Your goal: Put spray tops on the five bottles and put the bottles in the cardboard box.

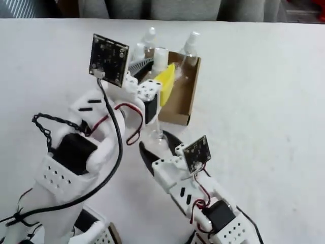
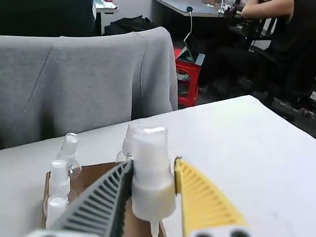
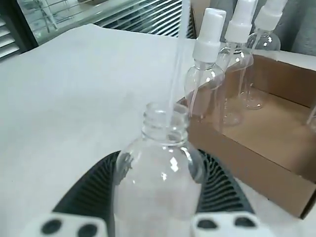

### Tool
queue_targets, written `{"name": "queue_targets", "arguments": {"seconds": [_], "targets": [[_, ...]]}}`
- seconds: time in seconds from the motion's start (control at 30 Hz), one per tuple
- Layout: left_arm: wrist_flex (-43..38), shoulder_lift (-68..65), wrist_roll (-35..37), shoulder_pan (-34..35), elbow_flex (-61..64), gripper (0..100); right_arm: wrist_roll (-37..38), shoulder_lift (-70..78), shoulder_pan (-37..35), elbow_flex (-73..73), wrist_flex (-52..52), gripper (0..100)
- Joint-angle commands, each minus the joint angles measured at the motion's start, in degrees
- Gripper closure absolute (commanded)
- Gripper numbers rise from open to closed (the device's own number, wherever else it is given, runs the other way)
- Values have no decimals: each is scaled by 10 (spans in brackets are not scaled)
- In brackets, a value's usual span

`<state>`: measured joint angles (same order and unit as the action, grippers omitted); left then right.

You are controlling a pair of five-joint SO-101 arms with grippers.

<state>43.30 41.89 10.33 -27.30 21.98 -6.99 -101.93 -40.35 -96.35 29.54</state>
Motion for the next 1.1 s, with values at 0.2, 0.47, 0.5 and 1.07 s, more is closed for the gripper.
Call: {"name": "queue_targets", "arguments": {"seconds": [0.2, 0.47, 0.5, 1.07], "targets": [[-62, 87, 4, 6, 44, 980, -4, -3, -3, -5, 2, 983], [-69, 88, 4, 19, 93, 980, -4, -3, -3, -5, 2, 983], [-81, 88, 4, 26, 93, 980, -4, -2, -3, -5, 2, 983], [-67, 88, -7, 42, 96, 980, -4, 0, -3, -5, 2, 983]]}}
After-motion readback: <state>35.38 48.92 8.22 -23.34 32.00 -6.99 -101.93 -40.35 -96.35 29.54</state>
